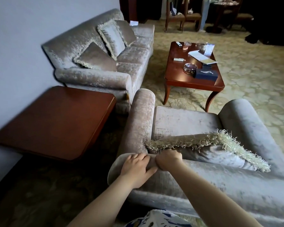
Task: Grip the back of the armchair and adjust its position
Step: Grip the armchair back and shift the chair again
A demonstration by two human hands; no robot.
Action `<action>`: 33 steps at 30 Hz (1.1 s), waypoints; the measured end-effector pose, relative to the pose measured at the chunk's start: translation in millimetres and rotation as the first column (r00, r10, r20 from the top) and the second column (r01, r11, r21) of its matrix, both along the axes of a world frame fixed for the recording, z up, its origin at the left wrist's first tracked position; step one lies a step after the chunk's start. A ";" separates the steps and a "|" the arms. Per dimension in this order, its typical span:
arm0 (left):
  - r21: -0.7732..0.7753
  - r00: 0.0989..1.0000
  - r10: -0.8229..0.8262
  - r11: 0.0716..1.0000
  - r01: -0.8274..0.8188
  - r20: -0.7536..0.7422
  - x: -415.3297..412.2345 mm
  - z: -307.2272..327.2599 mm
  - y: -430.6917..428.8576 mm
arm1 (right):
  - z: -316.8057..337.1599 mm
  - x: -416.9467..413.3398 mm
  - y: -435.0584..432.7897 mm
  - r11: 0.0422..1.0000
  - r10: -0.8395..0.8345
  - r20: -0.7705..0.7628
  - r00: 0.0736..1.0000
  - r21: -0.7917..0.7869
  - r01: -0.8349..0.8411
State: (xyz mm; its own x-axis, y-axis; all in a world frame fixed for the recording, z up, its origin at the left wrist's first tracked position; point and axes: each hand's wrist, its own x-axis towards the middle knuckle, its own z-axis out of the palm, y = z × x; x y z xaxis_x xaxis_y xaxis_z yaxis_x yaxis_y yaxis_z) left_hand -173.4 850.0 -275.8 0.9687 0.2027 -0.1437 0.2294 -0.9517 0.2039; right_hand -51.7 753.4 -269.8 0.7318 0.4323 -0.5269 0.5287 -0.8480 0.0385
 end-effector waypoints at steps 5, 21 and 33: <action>-0.022 0.982 0.078 0.996 -0.083 -0.172 24.9 -1.7 14.7 | -15.1 18.1 10.4 0.976 -0.018 -0.311 0.950 0.203 0.085; 0.022 0.934 0.141 0.990 -0.142 -0.329 46.7 4.0 42.5 | -15.4 28.4 25.5 0.958 -0.016 -0.323 0.946 0.267 0.107; 0.066 0.941 0.135 0.991 -0.120 -0.310 39.3 -1.7 40.0 | -27.2 27.4 18.4 0.960 -0.018 -0.324 0.946 0.259 0.107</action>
